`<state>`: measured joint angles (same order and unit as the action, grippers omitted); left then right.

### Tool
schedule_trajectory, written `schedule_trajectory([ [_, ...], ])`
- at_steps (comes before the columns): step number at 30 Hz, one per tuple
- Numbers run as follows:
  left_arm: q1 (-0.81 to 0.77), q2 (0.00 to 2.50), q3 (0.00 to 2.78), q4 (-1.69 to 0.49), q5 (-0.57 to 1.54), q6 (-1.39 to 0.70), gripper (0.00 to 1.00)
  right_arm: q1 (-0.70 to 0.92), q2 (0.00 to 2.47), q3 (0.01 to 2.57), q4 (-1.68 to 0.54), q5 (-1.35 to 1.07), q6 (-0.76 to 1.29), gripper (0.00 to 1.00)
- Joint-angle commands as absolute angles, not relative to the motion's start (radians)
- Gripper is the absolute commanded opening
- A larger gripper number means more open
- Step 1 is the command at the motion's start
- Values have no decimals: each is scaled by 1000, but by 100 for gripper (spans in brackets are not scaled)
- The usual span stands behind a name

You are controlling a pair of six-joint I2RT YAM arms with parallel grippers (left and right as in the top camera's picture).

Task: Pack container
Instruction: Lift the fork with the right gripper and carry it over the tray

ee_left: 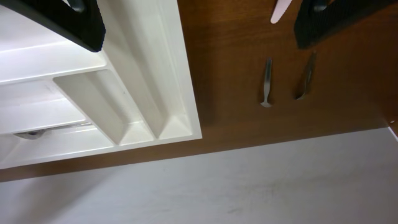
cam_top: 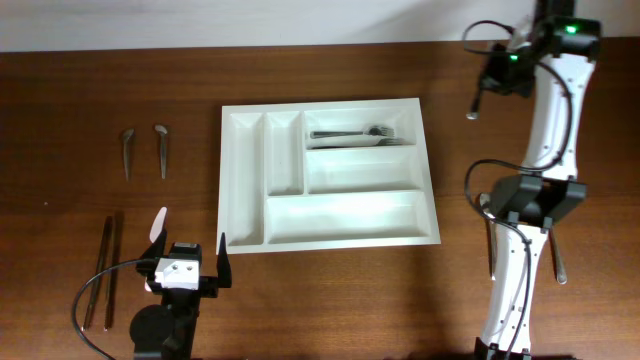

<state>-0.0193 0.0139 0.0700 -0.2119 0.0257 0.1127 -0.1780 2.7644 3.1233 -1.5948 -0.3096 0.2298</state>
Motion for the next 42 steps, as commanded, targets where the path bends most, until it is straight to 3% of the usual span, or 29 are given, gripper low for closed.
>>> schedule_trajectory([
  [1, -15, 6, 63, -208, 30, 129, 99, -109, 2712, 3142, -1614, -358, 266, 4],
  [7, -15, 6, 63, -208, 30, 129, 99, -6, 2711, 3142, -1636, -358, 414, 4],
  [18, -15, 6, 63, -208, 30, 129, 99, 170, 2712, 3142, -1600, -353, 1340, 4],
  [23, -15, 6, 63, -208, 30, 129, 99, 248, 2719, 3142, -1599, -246, 1645, 4],
  [31, -15, 6, 63, -208, 30, 129, 99, 325, 2724, 3087, -1597, 41, 1764, 4],
  [42, -15, 6, 63, -208, 30, 129, 99, 324, 2724, 2882, -1533, 49, 1817, 4],
])
